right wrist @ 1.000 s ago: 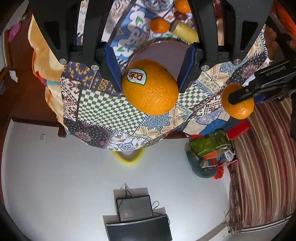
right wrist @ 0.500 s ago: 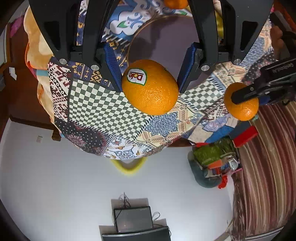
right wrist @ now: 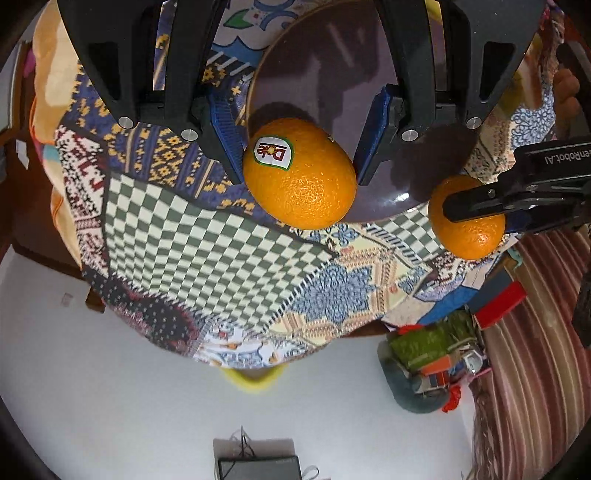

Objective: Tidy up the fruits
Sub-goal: 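Carry both oranges onto the purple plate and open both tools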

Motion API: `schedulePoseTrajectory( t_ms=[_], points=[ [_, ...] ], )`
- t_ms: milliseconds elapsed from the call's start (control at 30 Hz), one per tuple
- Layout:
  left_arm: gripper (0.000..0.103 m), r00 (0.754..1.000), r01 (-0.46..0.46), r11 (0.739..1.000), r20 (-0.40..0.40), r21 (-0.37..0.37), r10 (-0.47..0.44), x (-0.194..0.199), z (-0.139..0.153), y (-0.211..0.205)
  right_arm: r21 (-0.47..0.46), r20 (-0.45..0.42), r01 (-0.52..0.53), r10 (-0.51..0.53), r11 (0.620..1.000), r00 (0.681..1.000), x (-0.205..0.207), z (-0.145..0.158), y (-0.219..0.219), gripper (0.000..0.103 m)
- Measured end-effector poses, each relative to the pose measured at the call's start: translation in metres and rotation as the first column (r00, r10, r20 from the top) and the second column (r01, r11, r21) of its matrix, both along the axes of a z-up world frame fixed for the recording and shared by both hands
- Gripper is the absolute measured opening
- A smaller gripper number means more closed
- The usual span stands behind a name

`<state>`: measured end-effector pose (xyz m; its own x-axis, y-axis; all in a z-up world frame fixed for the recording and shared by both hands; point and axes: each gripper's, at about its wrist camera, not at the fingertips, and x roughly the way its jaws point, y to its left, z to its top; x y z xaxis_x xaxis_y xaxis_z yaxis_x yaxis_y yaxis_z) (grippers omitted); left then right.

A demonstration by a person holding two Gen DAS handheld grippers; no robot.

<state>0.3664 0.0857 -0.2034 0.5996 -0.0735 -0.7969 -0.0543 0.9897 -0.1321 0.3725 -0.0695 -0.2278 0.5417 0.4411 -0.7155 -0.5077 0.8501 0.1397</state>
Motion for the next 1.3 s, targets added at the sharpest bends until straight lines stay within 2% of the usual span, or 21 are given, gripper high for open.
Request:
schedulePoseTrajectory(
  t_ms=[133,467,600,800,933,1300],
  points=[
    [0.067,0.999,0.024,0.999,-0.036,0.025,-0.023,0.009,-0.007,-0.005,-0.014,-0.022,-0.017,0.017,1.000,1.000,0.005,-0.007,0.004,0.056],
    [0.068,0.991,0.027,1.000,-0.131,-0.004,-0.027,0.022,-0.026,-0.004,-0.040,-0.046,-0.046,0.044,0.998,0.998,0.007,-0.014,0.010,0.059],
    [0.069,0.990,0.047,0.999,-0.132,0.016,-0.045,0.022,-0.026,-0.008,-0.035,-0.057,-0.044,0.042,0.998,0.997,0.007,-0.015,0.011,0.059],
    [0.073,0.995,0.052,0.998,-0.090,0.047,-0.048,0.014,-0.013,-0.012,-0.041,-0.051,-0.039,0.037,0.998,0.998,-0.002,-0.009,0.008,0.068],
    [0.073,0.997,0.036,0.999,-0.064,0.026,-0.034,0.003,0.000,-0.009,-0.035,-0.043,-0.032,0.030,0.999,0.999,-0.010,-0.001,0.002,0.068],
    [0.074,0.997,0.005,0.996,0.075,0.084,-0.011,-0.057,0.053,-0.012,-0.006,0.037,-0.013,0.014,1.000,0.999,-0.047,0.040,-0.010,0.068]
  ],
)
